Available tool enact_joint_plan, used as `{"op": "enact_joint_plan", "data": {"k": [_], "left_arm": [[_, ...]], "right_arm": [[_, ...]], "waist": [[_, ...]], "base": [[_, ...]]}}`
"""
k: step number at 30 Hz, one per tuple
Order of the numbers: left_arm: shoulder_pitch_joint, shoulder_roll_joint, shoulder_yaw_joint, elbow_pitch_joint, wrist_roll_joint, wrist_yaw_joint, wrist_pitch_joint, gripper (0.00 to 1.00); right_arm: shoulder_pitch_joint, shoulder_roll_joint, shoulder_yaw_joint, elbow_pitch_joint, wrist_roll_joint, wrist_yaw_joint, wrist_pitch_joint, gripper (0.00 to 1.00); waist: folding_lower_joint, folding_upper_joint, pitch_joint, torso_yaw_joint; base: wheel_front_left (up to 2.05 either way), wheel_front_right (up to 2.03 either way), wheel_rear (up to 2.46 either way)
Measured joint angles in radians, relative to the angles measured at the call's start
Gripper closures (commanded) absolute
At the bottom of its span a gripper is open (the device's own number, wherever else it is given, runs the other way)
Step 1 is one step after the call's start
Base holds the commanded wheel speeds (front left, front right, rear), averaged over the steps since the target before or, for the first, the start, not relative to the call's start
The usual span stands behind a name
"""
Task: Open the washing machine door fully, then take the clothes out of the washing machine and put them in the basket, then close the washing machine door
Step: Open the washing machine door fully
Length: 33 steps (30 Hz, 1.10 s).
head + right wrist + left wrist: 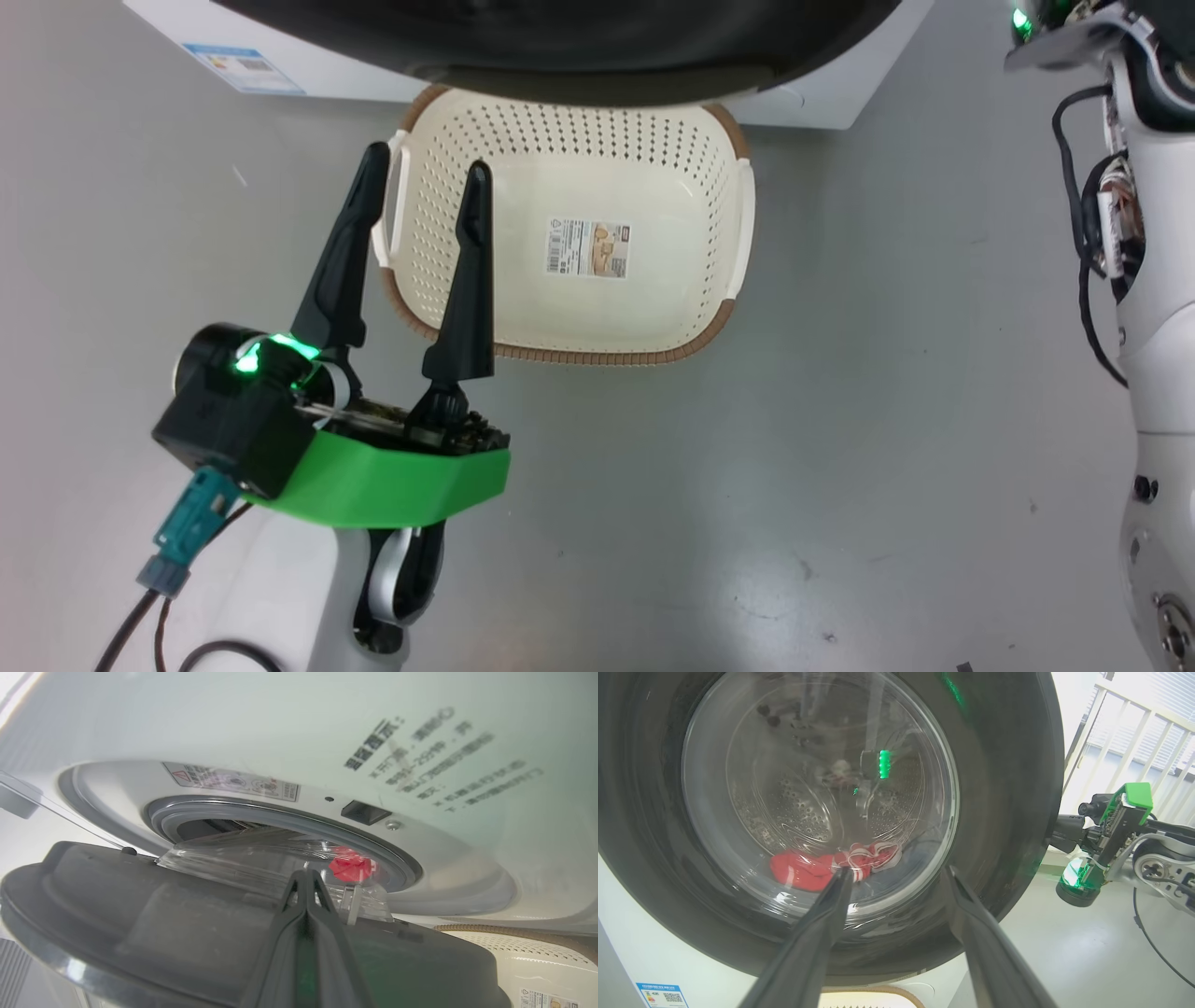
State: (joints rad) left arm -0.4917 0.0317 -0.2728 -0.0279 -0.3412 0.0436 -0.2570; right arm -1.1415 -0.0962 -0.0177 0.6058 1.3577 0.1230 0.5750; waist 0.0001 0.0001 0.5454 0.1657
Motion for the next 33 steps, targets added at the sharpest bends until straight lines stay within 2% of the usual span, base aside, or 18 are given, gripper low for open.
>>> {"op": "enact_joint_plan", "data": {"k": [14,33], "left_arm": [[0.047,0.0,0.011,0.045,0.007,0.01,0.0,0.0],[0.134,0.001,0.035,0.124,0.007,0.018,0.0,0.0]], "right_arm": [[0.126,0.01,0.011,-0.003,0.038,0.0,0.055,1.0],[0.303,0.016,0.09,-0.006,0.08,0.0,0.079,1.0]], "waist": [[0.0,0.0,-0.101,-0.004],[0.0,0.0,-0.265,0.017]], "base": [[0.0,0.0,0.0],[0.0,0.0,0.0]]}}
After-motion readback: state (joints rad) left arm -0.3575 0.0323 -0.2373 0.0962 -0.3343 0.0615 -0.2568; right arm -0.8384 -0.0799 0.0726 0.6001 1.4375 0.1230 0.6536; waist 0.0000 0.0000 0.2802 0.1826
